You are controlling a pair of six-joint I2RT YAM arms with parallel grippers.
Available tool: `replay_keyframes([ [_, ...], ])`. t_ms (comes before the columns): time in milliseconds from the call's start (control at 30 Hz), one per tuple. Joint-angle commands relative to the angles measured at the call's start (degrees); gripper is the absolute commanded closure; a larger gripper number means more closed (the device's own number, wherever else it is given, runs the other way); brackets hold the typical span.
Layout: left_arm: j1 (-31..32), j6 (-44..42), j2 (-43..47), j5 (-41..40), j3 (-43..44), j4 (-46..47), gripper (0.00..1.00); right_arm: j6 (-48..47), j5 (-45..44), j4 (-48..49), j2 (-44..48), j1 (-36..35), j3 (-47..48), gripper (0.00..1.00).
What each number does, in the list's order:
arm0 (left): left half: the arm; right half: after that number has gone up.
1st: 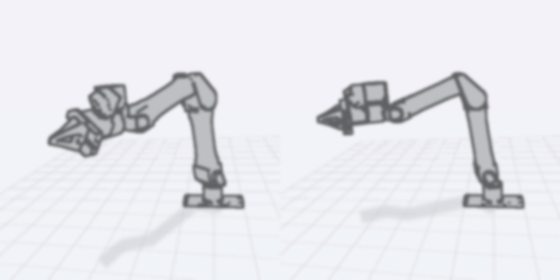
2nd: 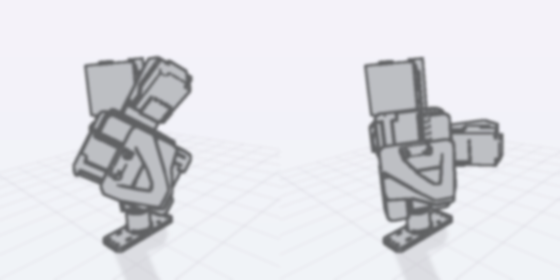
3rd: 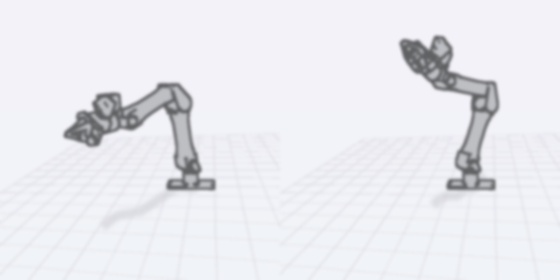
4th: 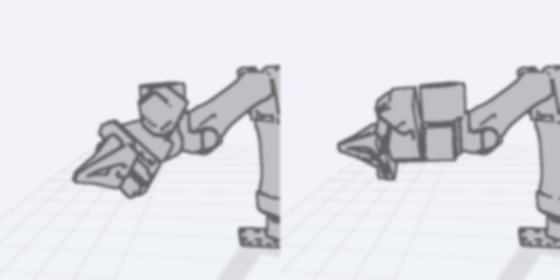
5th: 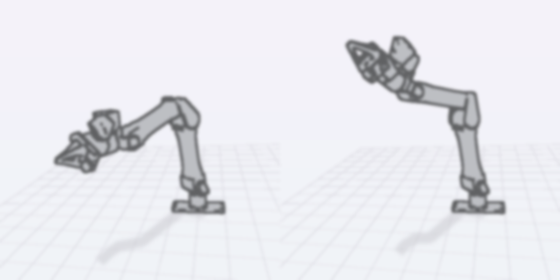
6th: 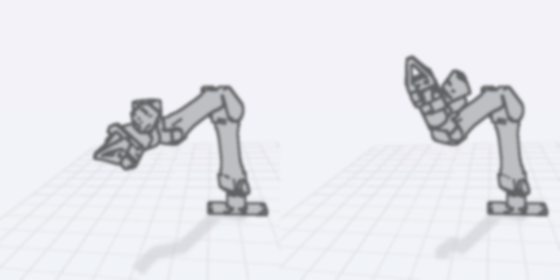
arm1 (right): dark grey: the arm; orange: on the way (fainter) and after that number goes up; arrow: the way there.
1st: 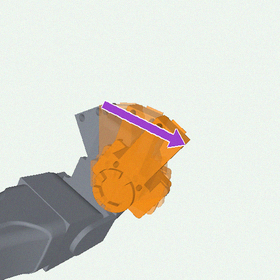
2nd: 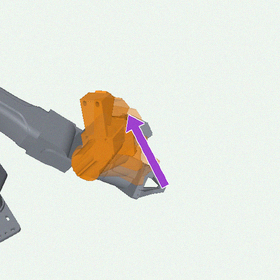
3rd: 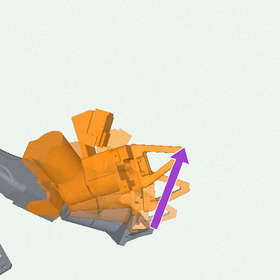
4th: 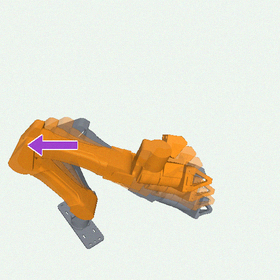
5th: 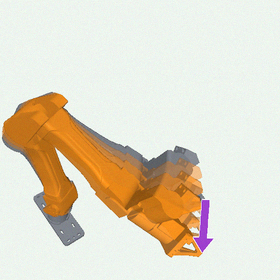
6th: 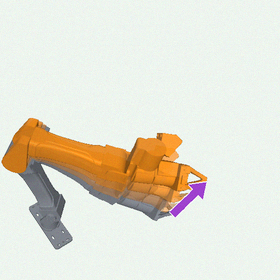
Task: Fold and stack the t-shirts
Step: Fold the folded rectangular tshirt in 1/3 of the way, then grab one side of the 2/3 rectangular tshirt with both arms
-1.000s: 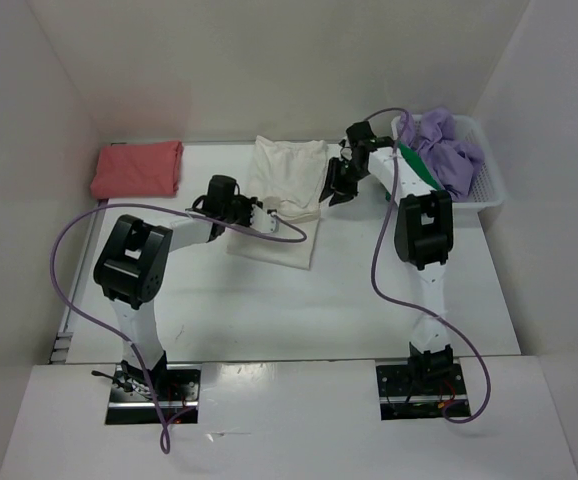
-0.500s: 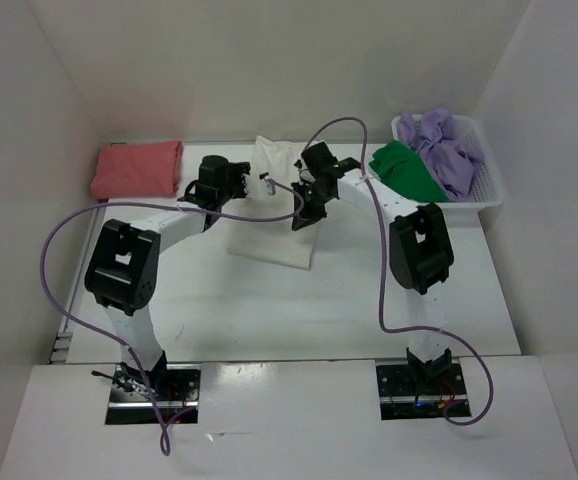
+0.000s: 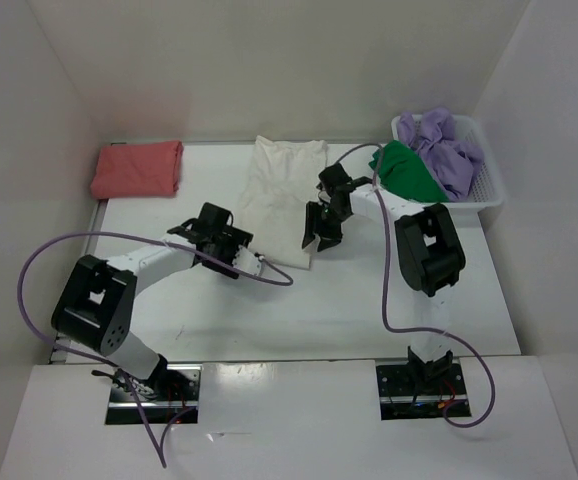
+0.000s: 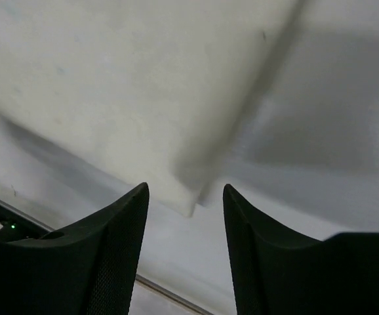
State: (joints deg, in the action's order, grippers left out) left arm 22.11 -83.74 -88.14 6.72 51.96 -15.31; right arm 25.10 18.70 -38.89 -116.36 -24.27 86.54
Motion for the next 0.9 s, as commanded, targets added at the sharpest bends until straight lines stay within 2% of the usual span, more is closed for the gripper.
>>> replay_keyframes([
  [0,1.1,-0.5,-2.4,0.3,-2.1,1.3,0.22,2.0,0.1,3.7,5.3,-0.6,-6.6,0.45],
  [133,1.1,2.2,-6.0,-0.4,0.1,5.6,0.22,5.0,2.2,7.2,6.9,-1.1,-11.5,0.40],
  [267,1.1,1.7,-8.4,-1.4,0.2,7.1,0.26,7.1,2.7,9.3,6.9,-1.1,-13.2,0.37],
  [400,1.1,1.7,-8.9,-1.4,-0.4,7.1,0.39,8.2,4.1,9.8,4.9,-1.7,-13.2,0.36],
  [467,1.1,1.7,-8.9,-1.4,-1.0,6.6,0.53,8.2,4.8,9.8,4.0,-1.7,-12.7,0.36],
  [567,1.1,2.3,-8.9,-1.4,-1.0,6.6,0.69,8.2,5.7,9.8,1.9,-1.7,-12.7,0.42],
  [633,1.1,2.9,-8.9,-0.8,-1.0,6.6,0.74,8.2,7.5,9.2,1.2,-1.7,-12.7,0.52],
  [800,2.2,4.6,-8.4,-0.3,-0.5,6.6,0.92,8.2,8.0,8.7,0.0,-2.2,-13.9,0.62],
  [867,2.8,5.1,-8.4,-0.3,-0.5,7.1,0.95,8.2,8.0,8.1,-0.6,-2.2,-13.9,0.72],
])
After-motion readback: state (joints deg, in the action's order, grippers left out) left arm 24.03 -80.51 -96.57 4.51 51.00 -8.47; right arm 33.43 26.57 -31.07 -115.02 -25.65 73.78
